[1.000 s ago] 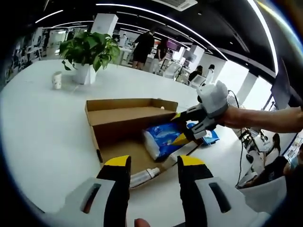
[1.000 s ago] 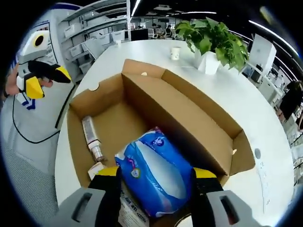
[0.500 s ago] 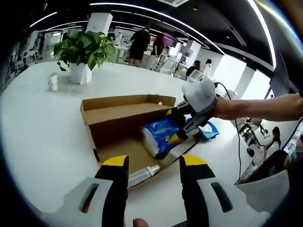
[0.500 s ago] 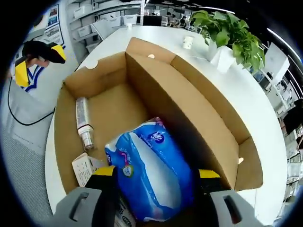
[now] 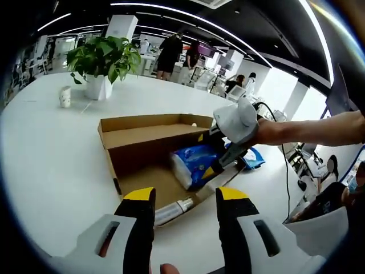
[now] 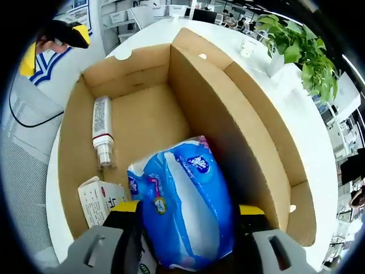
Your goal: Operate the shoe box by opening the lid, removing the specified soft item, and placing it in the target area until the item is outside and the box remains undamaged.
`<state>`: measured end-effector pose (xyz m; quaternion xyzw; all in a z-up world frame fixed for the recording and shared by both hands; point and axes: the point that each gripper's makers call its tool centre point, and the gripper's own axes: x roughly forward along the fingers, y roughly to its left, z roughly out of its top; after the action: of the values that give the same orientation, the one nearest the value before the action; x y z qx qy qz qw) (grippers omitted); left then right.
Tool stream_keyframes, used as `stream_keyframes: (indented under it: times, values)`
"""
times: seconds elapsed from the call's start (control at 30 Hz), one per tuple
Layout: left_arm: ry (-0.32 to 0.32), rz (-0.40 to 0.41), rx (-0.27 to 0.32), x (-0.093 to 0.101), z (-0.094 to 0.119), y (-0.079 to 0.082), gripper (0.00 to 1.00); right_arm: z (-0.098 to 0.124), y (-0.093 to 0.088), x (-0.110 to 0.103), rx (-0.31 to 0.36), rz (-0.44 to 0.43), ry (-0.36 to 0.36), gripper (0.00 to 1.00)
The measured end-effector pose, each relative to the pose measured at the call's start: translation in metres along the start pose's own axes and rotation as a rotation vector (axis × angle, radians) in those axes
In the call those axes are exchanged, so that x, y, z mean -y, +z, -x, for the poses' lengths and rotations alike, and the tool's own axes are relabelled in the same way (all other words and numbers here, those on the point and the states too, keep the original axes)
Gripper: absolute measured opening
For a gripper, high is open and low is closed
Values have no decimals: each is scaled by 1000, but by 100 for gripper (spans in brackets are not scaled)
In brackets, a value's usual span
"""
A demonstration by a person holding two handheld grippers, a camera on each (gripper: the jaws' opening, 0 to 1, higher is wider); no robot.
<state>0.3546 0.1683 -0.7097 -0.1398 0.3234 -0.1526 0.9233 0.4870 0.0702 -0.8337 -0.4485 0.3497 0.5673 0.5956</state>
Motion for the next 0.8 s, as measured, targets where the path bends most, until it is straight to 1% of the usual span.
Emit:
stream_keyframes:
  times: [0.1,0.17,0.2,0.37,0.6,0.67,0.73,0.77,0.8]
  values:
    - [-3,0,-3,1,-1,-1,43,-6,-3,0,-9,-1,20,63]
    - [-4,-2,-4,1,-1,-1,43,-6,-1,-3,-10,-3,34,63]
    - [-4,-3,-3,3,0,-1,43,-9,-3,-3,-12,-16,42,64]
    - [0,5,1,-1,1,-1,43,-12,-4,-5,-20,-25,41,64]
    - [3,20,8,-1,2,1,42,-14,-1,-8,-11,-32,39,62]
    - [2,19,7,-1,1,1,42,-16,-2,-8,-11,-39,35,61]
    - [-1,18,3,-1,1,0,42,-16,-3,-9,-11,-48,31,57]
    - [-1,17,1,-1,0,0,42,-15,-4,-11,-11,-53,28,54]
    - [-1,17,1,-1,0,0,42,-14,-4,-10,-4,-74,17,49]
